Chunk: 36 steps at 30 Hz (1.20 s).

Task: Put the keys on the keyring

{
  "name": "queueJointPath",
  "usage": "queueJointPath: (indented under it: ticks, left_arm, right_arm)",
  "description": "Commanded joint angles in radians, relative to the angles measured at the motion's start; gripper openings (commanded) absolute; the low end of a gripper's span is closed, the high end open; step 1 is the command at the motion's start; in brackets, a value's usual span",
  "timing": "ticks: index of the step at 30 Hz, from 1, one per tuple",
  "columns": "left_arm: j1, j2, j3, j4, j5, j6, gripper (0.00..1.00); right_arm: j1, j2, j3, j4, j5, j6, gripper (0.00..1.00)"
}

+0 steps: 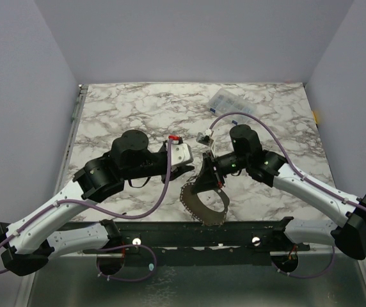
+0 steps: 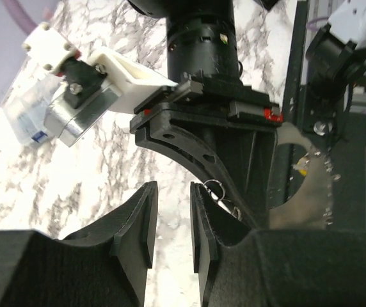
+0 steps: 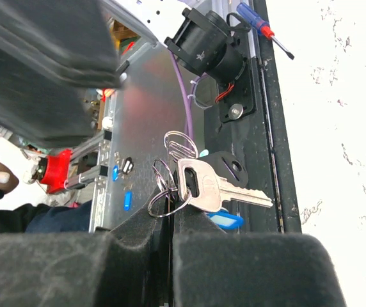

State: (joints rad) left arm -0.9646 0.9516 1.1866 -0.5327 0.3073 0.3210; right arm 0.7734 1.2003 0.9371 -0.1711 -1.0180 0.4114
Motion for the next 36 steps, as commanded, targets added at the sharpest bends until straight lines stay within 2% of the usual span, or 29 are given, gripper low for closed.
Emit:
queueJointPath:
  ticks: [1,13,17,36]
  left_arm:
    - [-0.006,0.023,0.107,-0.063,-0.070,-0.225,0.32]
    - [-0.007,0.148,0.246,-0.311,-0.081,-0.421,0.25]
    - [-0.008,0.151,0.234,-0.311,-0.078,-0.443,0.20]
    - [-0.006,0.191,0.187,-0.300,-0.056,-0.496,0.23]
  right_arm:
    - [0.009,-0.011,0.000,0.035,0.039,0.007,0.01]
    - [0.008,-0.032,0.010,0.033,0.134,0.013,0.01]
    - [0.009,-0.037,0.006,0.046,0.146,0.026,0.01]
    - [0.009,-0.050,0.003,0.038,0.149,0.029,0.01]
